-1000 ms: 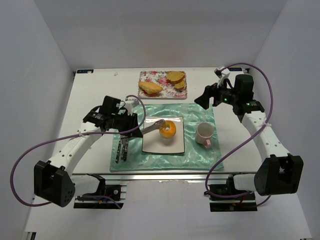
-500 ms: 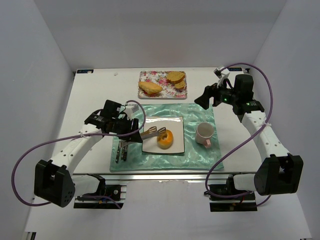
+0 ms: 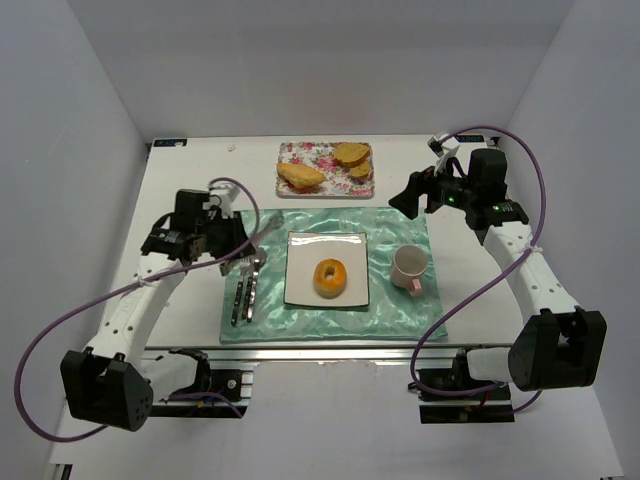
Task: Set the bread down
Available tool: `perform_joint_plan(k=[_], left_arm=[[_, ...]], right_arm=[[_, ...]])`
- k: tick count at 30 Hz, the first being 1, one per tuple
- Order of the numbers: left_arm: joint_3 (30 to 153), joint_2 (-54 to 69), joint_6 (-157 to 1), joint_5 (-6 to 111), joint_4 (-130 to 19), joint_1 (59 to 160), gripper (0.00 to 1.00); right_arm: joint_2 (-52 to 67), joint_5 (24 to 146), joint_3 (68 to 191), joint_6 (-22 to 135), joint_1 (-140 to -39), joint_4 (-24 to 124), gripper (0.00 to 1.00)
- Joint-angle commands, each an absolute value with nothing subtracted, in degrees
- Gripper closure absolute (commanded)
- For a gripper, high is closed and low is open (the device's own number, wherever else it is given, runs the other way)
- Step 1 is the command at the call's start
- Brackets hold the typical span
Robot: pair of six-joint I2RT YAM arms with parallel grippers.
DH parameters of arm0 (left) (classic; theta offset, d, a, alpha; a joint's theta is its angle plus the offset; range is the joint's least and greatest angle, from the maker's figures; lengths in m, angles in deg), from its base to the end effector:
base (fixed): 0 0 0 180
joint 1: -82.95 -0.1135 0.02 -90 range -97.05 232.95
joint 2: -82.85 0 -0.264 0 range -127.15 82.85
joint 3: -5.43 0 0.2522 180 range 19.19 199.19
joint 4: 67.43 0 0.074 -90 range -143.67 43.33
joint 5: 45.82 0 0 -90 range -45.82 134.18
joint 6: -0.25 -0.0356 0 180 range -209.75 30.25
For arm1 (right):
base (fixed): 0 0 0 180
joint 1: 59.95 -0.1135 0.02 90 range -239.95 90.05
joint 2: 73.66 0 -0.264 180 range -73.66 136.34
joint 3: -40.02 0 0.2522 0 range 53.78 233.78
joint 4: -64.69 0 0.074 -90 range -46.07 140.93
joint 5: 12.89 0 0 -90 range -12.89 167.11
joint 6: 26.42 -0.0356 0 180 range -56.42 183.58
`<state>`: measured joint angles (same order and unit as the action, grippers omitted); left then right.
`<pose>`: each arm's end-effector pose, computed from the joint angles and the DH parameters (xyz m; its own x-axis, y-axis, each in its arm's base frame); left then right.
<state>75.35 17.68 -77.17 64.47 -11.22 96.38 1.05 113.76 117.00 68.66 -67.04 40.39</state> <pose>0.2183 -0.0648 0.2900 -0.8357 -0.0105 -0.5490 0.2520 0.8810 -0.4004 0.2926 0.0578 0.3397 -0.3134 -0.1106 -0.9432 -0.6786 0.7209 0.1409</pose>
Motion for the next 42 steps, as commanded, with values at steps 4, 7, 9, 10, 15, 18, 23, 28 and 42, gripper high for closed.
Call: perform_joint_plan(k=[4, 7, 9, 10, 15, 18, 23, 28, 42], left_arm=[[76.1, 19.6, -76.6, 47.4, -15.3, 87.5, 0.69], [71.3, 17.1, -77.0, 40.2, -21.9, 83.0, 0.69], [67.0, 14.0, -78.0, 38.2, -28.1, 77.7, 0.67], [65.6, 12.7, -78.9, 37.5, -30.4, 76.6, 0.67], [61.0, 4.7, -79.0, 37.5, -40.8, 69.6, 0.66], [60.8, 2.0, -80.7, 37.8, -45.7, 69.4, 0.54], [63.8, -4.9, -83.2, 36.9, -44.7, 69.4, 0.25], [62.6, -6.9, -82.0, 39.2, -45.1, 69.5, 0.16], [67.4, 11.6, -71.1, 37.1, -33.6, 69.4, 0.02]], right_arm=[[0.2, 115.4, 116.8, 69.5, -66.7, 41.6, 0.11], [0.2, 116.0, 116.4, 69.2, -66.6, 42.2, 0.11], [0.2, 116.3, 116.4, 69.1, -66.7, 42.1, 0.11], [0.1, 116.3, 116.4, 69.3, -66.7, 42.1, 0.11], [-0.9, 116.1, 116.0, 70.7, -66.7, 41.4, 0.11], [-1.4, 116.1, 115.3, 70.8, -66.6, 41.4, 0.11], [-1.2, 117.5, 114.6, 70.0, -66.6, 41.4, 0.11], [-0.7, 117.4, 115.5, 70.7, -66.7, 40.7, 0.11], [2.3, 106.4, 121.4, 68.2, -66.7, 30.6, 0.11]])
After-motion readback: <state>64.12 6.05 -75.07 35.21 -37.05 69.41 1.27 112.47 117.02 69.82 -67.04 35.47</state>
